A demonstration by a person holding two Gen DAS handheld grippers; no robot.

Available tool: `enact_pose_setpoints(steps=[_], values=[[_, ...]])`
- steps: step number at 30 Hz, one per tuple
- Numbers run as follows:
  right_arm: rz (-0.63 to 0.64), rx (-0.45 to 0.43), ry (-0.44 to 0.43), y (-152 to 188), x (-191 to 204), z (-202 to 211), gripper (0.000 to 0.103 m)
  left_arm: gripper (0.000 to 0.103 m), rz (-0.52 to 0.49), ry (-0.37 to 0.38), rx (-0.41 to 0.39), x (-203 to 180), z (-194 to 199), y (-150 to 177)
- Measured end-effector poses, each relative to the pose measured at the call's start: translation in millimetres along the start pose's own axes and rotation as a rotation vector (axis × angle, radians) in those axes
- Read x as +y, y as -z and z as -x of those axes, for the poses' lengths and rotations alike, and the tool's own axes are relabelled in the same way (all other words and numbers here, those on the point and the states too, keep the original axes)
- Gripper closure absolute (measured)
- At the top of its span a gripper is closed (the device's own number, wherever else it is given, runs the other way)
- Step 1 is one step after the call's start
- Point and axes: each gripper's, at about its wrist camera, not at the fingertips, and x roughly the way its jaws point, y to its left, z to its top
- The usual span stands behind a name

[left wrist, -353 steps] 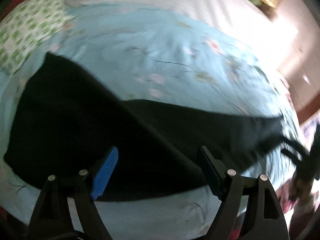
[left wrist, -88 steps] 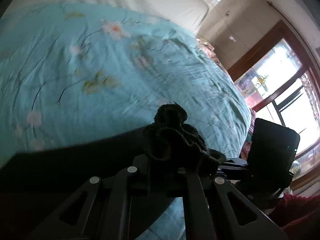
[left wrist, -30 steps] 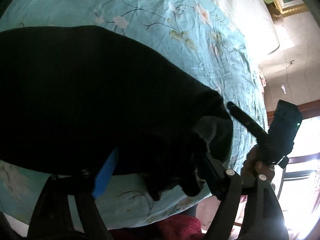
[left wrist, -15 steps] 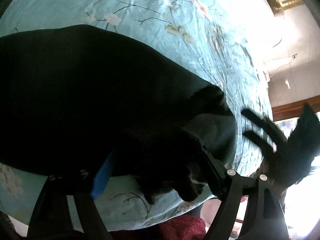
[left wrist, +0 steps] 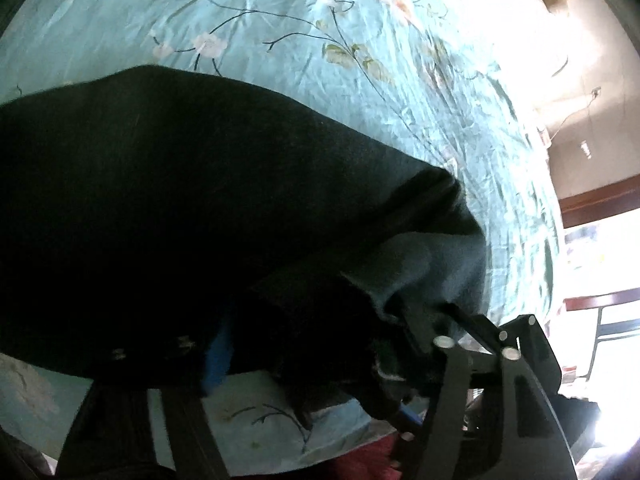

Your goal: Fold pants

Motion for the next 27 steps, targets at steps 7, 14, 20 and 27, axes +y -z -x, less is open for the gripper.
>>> enact_pose_setpoints(steps=[7, 14, 20, 27], values=[[-0.202, -0.117, -0.116, -12.0, -27.4, 20.4, 0.092, 0.088, -0.06, 0.058, -0.024, -6.4, 14.6, -2.8], [-0.556, -0.296, -0.271, -36.1, -86.3, 36.6, 0.093, 0.089, -0.223, 0.083, -0.197, -34.7, 84.1, -45.1], [-0.576, -0.285, -0.317, -62.2, -67.9, -3.8, 0.093, 0.089, -0.214, 0.002, -0.193, -5.2, 63.5, -56.7], [-0.596, -0.093, -0.434, -47.5, -39.6, -57.2, 0.089, 0.087, -0.082, 0.057, -0.134, 57.6, 18.5, -39.2]])
